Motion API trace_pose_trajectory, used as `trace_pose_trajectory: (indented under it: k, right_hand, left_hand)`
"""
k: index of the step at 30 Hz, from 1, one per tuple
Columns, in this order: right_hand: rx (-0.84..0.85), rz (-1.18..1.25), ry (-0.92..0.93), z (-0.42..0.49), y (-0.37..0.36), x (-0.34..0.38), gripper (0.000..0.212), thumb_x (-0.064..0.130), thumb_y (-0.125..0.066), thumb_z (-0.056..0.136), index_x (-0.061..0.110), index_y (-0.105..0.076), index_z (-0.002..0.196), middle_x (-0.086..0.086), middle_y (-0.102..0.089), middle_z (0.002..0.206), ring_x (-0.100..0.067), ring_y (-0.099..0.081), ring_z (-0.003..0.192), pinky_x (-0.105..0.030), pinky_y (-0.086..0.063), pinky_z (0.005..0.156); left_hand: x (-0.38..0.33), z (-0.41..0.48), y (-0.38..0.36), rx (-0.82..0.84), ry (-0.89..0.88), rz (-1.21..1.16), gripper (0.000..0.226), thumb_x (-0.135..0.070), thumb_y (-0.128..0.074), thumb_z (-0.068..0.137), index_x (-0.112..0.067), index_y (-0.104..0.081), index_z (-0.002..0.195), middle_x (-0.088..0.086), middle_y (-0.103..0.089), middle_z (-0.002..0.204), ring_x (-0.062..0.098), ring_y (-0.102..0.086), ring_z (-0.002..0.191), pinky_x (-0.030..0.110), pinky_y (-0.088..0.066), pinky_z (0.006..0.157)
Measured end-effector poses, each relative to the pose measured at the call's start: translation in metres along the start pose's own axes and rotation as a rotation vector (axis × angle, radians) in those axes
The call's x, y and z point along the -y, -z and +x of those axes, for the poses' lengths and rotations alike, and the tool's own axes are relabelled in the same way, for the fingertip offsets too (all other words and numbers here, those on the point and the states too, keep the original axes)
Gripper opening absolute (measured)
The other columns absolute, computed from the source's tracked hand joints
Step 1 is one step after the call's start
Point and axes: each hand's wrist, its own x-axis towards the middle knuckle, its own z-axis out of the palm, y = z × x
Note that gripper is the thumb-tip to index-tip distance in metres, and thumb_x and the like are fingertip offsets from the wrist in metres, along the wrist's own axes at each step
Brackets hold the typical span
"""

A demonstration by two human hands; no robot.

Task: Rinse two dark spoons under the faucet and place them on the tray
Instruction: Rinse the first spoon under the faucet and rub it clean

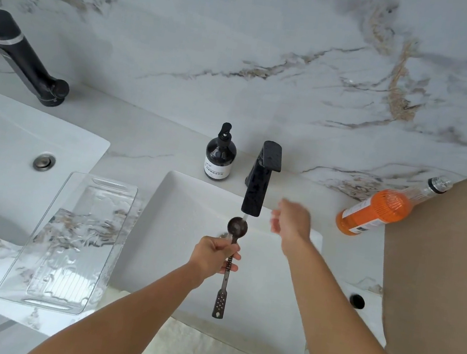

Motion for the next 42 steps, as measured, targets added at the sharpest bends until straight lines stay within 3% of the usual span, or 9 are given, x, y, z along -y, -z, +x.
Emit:
trace_pose_trajectory:
  k: [6,11,17,22,27,32,35,39,42]
  right_hand:
    - [0.565,0.093,-0.132,-0.019,-0.016,-0.066,0.019,0.017,-0.062,0.096,0.001,-0.070,0.100,-0.015,-0.072,0.095,-0.028,-0.054,0.063,-0.036,-0.048,0.068]
    - [0.353,0.034,-0.046,-0.019,-0.028,-0.056,0.011,0.009,-0.072,0.086,-0.001,-0.068,0.087,-0.018,-0.071,0.076,-0.033,-0.062,0.063,-0.039,-0.059,0.066]
    - [0.513,0.043,-0.049,-0.014,-0.024,-0.046,0.028,-0.013,-0.056,0.086,0.005,-0.074,0.076,-0.020,-0.075,0.082,-0.036,-0.070,0.074,-0.047,-0.058,0.076]
    - [0.221,-0.186,0.108,-0.015,-0.033,-0.045,0.018,0.014,-0.069,0.084,0.001,-0.074,0.073,-0.020,-0.077,0.076,-0.040,-0.073,0.065,-0.050,-0.063,0.076]
    - [0.506,-0.150,0.017,-0.009,-0.026,-0.037,0.016,-0.012,-0.051,0.085,-0.016,-0.067,0.089,-0.027,-0.069,0.085,-0.035,-0.063,0.072,-0.052,-0.055,0.088]
    - [0.171,-0.462,0.270,-0.014,-0.034,-0.042,0.024,0.017,-0.065,0.085,-0.003,-0.073,0.075,-0.020,-0.076,0.074,-0.033,-0.074,0.069,-0.042,-0.063,0.070]
    - [0.207,-0.578,0.334,-0.013,-0.033,-0.038,0.026,0.019,-0.058,0.091,0.000,-0.074,0.082,-0.018,-0.075,0.080,-0.033,-0.073,0.075,-0.039,-0.061,0.073]
    - [0.498,-0.235,0.124,-0.006,-0.028,-0.035,0.024,-0.005,-0.049,0.094,-0.002,-0.070,0.104,-0.018,-0.072,0.112,-0.032,-0.071,0.102,-0.043,-0.058,0.094]
    - [0.461,0.054,0.093,-0.003,-0.021,-0.039,0.017,0.003,-0.060,0.095,0.001,-0.073,0.106,-0.016,-0.075,0.108,-0.029,-0.072,0.098,-0.042,-0.057,0.096]
  left_hand:
    - [-0.003,-0.003,0.003,0.037,-0.090,0.064,0.022,-0.018,-0.060,0.096,-0.012,-0.079,0.086,0.000,-0.075,0.081,0.021,-0.070,0.061,0.029,-0.059,0.067]
    - [-0.006,-0.005,0.005,0.078,-0.150,0.046,0.031,-0.014,-0.057,0.098,-0.013,-0.073,0.071,0.005,-0.067,0.071,0.018,-0.057,0.051,0.026,-0.053,0.058]
    - [-0.005,-0.005,0.006,0.036,-0.165,0.008,0.025,-0.013,-0.056,0.099,-0.010,-0.075,0.084,0.001,-0.069,0.072,0.014,-0.048,0.049,0.024,-0.051,0.052]
    - [-0.007,-0.005,-0.003,0.050,-0.174,-0.017,0.027,-0.013,-0.052,0.101,-0.010,-0.071,0.082,0.001,-0.069,0.069,0.012,-0.043,0.048,0.022,-0.041,0.048]
    - [-0.003,-0.002,-0.001,0.034,-0.136,-0.005,0.025,-0.016,-0.050,0.101,-0.010,-0.065,0.082,0.001,-0.069,0.067,0.012,-0.041,0.052,0.020,-0.037,0.047]
    - [-0.018,0.003,-0.002,0.029,-0.038,0.023,0.039,-0.045,-0.051,0.097,-0.017,-0.069,0.076,-0.002,-0.071,0.067,0.010,-0.045,0.049,0.021,-0.035,0.049]
    - [-0.035,0.009,-0.007,-0.037,-0.022,0.157,0.050,-0.055,-0.046,0.094,-0.019,-0.060,0.062,0.001,-0.058,0.059,0.013,-0.043,0.046,0.021,-0.033,0.045]
    - [-0.046,0.020,-0.013,-0.107,-0.018,0.393,0.037,-0.039,-0.036,0.101,-0.016,-0.056,0.080,0.000,-0.051,0.062,0.016,-0.045,0.050,0.024,-0.033,0.042]
    - [-0.051,0.025,-0.017,0.038,-0.004,0.188,0.024,-0.021,-0.031,0.100,-0.014,-0.045,0.081,0.000,-0.039,0.060,0.011,-0.033,0.039,0.020,-0.027,0.039]
